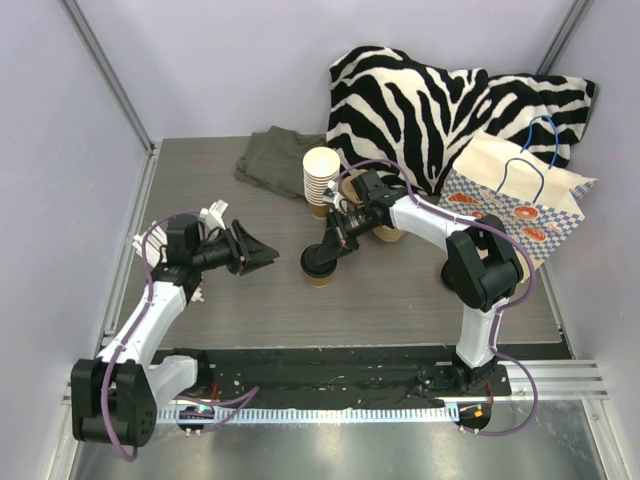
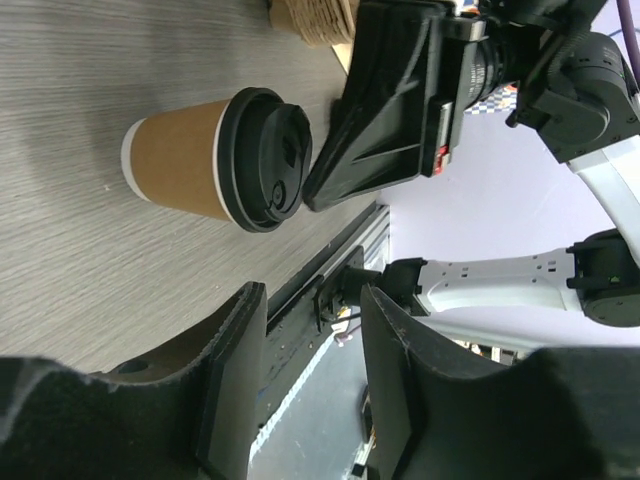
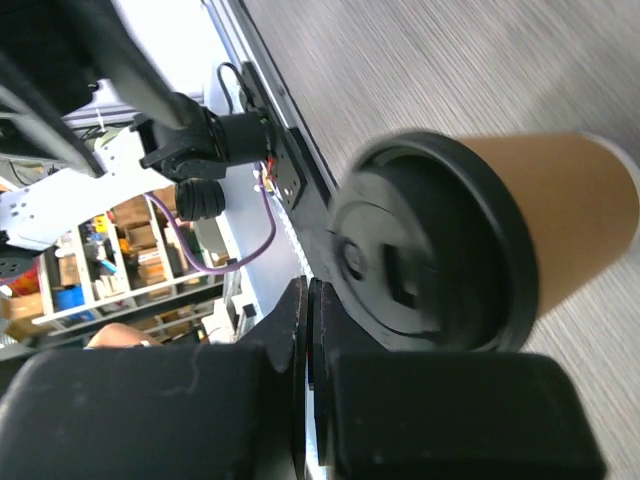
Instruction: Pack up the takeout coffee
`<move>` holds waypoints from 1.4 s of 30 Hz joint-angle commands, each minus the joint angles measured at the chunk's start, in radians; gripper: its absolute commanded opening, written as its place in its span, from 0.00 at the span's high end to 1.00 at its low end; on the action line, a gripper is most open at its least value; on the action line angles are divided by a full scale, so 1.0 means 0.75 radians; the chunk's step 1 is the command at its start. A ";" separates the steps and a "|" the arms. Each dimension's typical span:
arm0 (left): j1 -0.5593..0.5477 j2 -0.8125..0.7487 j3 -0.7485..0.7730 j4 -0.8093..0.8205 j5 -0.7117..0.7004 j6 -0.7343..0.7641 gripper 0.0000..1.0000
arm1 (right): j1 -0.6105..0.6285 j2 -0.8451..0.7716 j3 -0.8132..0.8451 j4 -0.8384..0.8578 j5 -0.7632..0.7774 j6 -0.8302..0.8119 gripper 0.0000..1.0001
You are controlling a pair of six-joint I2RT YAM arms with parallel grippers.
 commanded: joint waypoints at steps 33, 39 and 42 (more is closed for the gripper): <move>-0.360 0.662 0.321 -0.176 -0.351 0.311 1.00 | 0.030 0.013 -0.014 -0.071 0.525 -0.061 0.99; -0.358 0.693 0.436 -0.260 -0.421 0.350 1.00 | 0.040 0.040 -0.006 -0.079 0.601 -0.075 0.99; -0.358 0.594 0.456 -0.199 -0.315 0.348 1.00 | 0.040 0.040 -0.008 -0.081 0.589 -0.083 0.99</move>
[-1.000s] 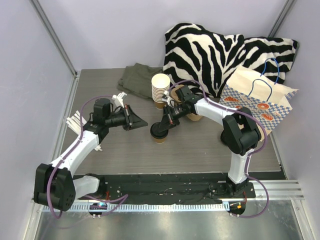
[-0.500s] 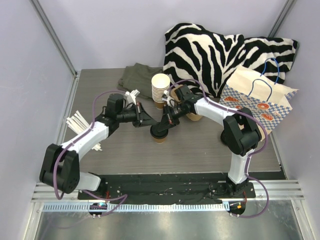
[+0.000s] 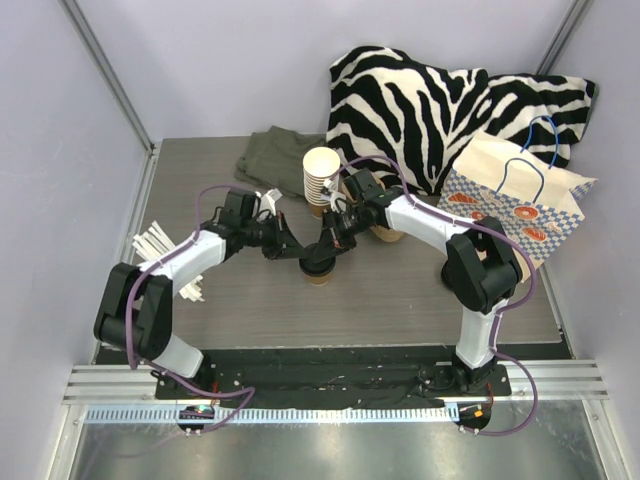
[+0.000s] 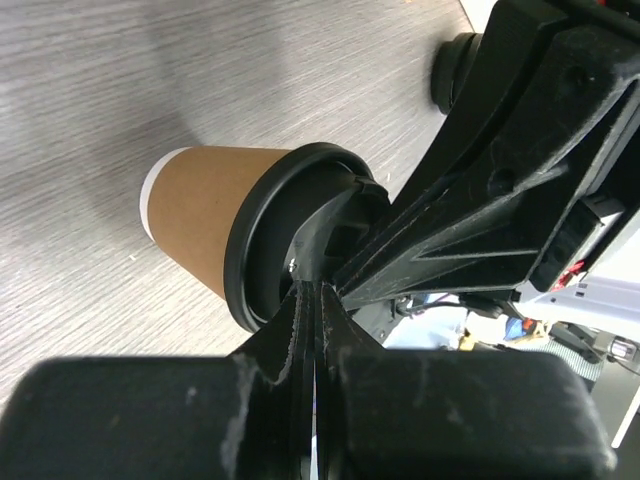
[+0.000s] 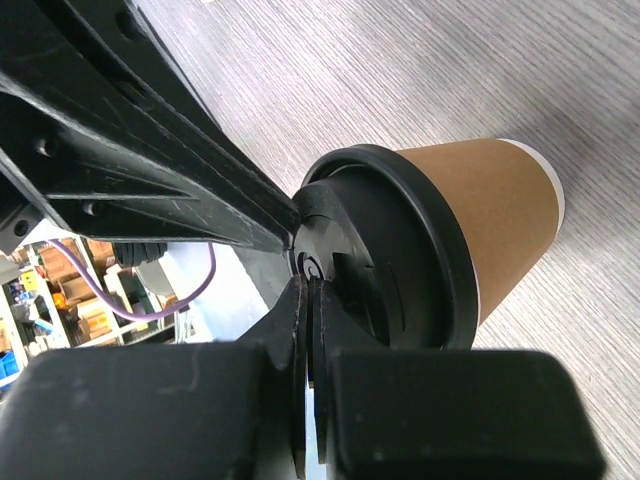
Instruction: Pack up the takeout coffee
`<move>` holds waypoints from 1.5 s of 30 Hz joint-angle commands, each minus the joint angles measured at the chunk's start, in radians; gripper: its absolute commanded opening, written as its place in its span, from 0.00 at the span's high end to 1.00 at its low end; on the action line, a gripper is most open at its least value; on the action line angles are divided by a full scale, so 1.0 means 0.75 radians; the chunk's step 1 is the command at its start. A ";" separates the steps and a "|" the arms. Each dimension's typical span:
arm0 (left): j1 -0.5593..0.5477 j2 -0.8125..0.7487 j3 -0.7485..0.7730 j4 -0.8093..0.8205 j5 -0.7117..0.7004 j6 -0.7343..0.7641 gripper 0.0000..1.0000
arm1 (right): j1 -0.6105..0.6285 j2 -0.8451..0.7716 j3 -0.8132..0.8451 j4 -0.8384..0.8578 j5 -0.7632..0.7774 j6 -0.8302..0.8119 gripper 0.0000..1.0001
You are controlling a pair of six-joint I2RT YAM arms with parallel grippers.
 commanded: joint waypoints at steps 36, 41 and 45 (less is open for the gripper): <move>-0.032 0.026 -0.129 0.432 0.169 -0.193 1.00 | -0.059 -0.334 -0.083 0.156 -0.248 0.134 0.99; -0.032 -0.048 -0.158 0.615 0.276 -0.328 1.00 | -0.080 -0.334 -0.138 0.113 -0.211 0.058 0.99; -0.032 -0.057 -0.166 0.503 0.253 -0.267 1.00 | -0.084 -0.342 -0.110 0.123 -0.279 0.066 0.99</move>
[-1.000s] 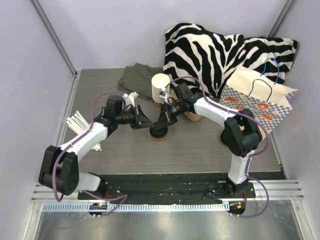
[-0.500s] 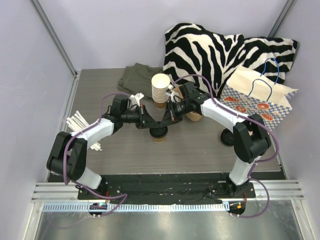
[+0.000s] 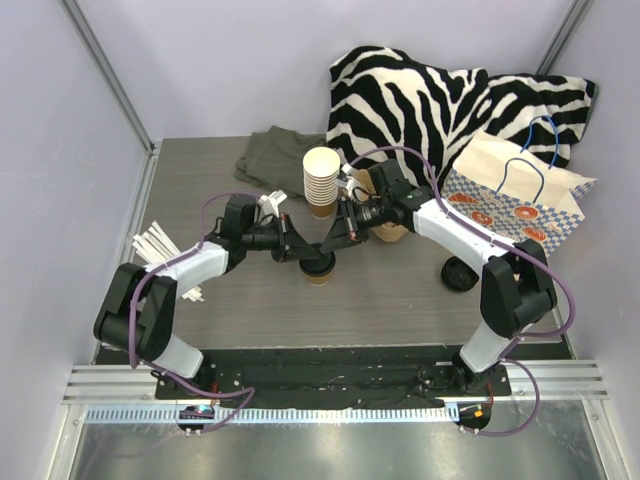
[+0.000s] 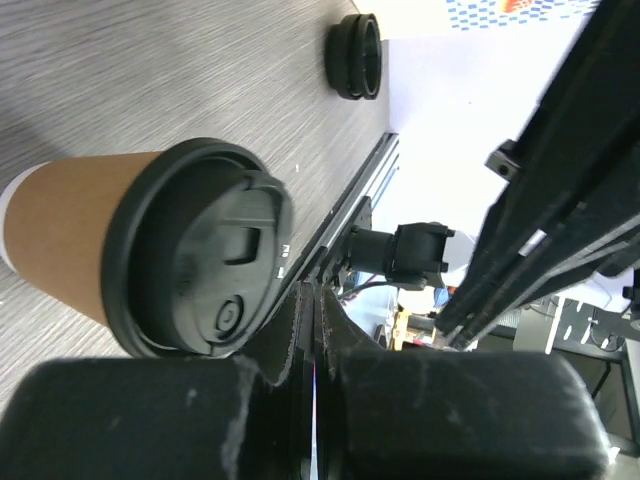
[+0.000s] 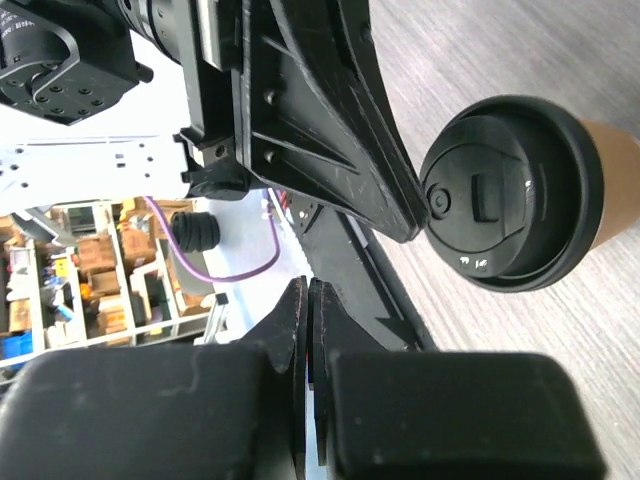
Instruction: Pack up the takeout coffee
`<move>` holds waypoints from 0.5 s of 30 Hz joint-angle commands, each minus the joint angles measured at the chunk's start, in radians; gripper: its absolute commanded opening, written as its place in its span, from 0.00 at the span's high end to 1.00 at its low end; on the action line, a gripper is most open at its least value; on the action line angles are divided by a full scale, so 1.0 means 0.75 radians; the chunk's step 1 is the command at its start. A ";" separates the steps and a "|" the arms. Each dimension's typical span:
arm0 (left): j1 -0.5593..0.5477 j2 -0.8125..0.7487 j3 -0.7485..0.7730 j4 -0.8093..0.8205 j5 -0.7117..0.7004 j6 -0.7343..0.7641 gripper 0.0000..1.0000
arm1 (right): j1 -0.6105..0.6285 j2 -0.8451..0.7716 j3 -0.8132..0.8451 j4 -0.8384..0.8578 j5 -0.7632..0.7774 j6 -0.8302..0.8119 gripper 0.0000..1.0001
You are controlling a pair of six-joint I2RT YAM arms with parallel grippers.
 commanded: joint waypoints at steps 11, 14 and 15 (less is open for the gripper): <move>0.008 0.060 0.040 -0.197 -0.108 0.155 1.00 | -0.008 -0.067 -0.033 0.110 -0.093 0.086 0.99; 0.008 0.066 0.052 -0.212 -0.122 0.165 1.00 | -0.010 -0.014 -0.045 0.116 -0.093 0.076 0.99; 0.008 0.066 0.054 -0.212 -0.122 0.171 1.00 | -0.010 -0.002 -0.051 0.116 -0.072 0.054 0.99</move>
